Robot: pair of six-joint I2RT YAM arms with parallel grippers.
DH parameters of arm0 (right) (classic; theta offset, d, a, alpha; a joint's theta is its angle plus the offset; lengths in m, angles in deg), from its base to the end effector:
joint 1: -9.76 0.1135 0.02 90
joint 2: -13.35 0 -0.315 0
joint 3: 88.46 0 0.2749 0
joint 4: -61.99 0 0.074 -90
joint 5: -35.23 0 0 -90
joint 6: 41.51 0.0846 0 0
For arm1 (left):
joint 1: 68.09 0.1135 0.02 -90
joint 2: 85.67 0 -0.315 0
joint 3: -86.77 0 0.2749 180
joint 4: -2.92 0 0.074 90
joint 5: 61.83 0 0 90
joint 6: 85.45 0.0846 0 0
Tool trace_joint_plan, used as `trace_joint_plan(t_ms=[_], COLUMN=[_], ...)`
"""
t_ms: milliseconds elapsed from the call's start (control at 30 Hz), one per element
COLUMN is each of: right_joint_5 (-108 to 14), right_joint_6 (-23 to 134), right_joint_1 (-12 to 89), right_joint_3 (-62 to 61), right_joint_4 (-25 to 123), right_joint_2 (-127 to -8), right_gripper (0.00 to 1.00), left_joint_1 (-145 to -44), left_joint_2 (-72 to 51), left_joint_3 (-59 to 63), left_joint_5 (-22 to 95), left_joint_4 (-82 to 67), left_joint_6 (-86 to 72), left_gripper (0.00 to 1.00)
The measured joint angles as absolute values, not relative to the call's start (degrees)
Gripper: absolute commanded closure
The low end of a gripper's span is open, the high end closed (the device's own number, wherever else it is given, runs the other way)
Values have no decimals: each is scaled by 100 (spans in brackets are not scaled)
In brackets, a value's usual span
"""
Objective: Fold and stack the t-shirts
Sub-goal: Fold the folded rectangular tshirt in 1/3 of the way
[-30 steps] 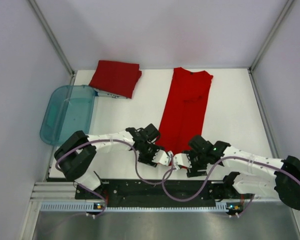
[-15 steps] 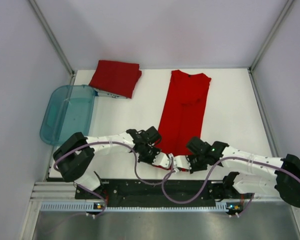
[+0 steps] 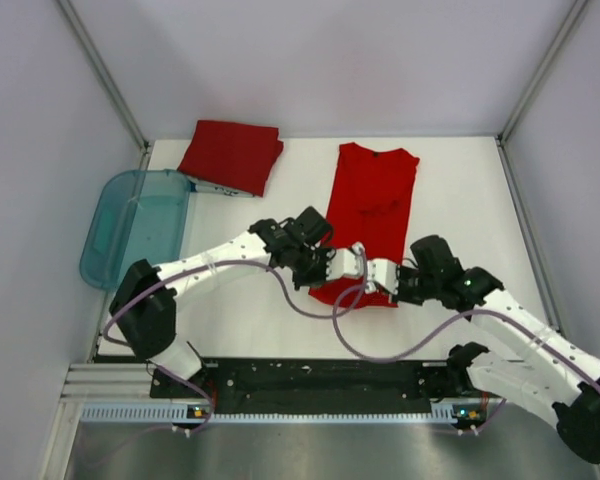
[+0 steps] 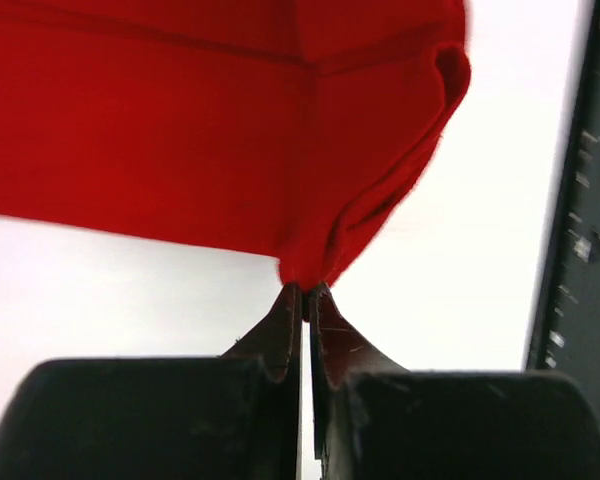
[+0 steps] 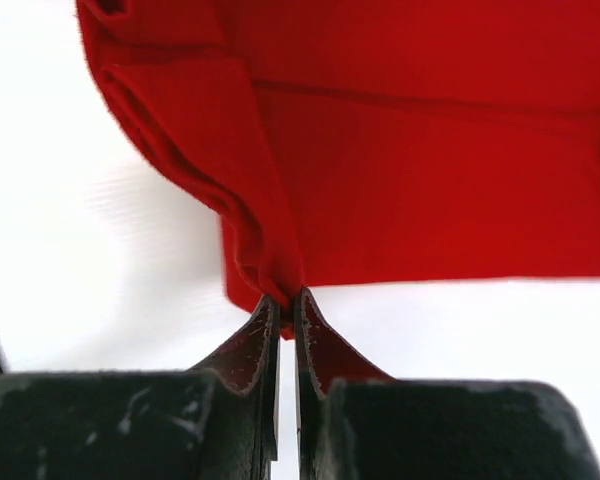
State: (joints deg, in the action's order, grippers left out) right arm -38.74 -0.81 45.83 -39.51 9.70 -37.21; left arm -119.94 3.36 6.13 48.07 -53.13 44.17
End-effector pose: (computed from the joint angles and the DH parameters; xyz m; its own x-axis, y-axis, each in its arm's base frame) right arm 0.1367 0.1285 0.2236 0.1028 -0.8266 -0.5534 -0.9499 0.0835 -0.3012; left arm 0.1953 -0.2953 0.2498 0.1001 0.8432 -0.5282 0.9948 -0.0939 0.0386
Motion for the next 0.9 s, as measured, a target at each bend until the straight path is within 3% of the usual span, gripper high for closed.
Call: trace_joint_plan(t_ms=[300, 533, 900], right_joint_5=[-3819, -3623, -3478], right_joint_6=[109, 48, -201], right_joint_1=[2968, 2441, 2122], right_joint_3=[-3838, -3481, -2941], right_joint_4=[2937, 4006, 4500], right_joint_2=[-5061, -6270, -7660], right_gripper=[100, 100, 100], left_joint_1=[-11118, -10834, -10724], left_joint_2=[2067, 3219, 4126], left_joint_3=[-1660, -2856, -3728], left_joint_5=[4060, 3568, 3144], left_joint_4=[-5263, -5256, -5130], left_joint_6=[3660, 3444, 3448], left_gripper=[100, 100, 100])
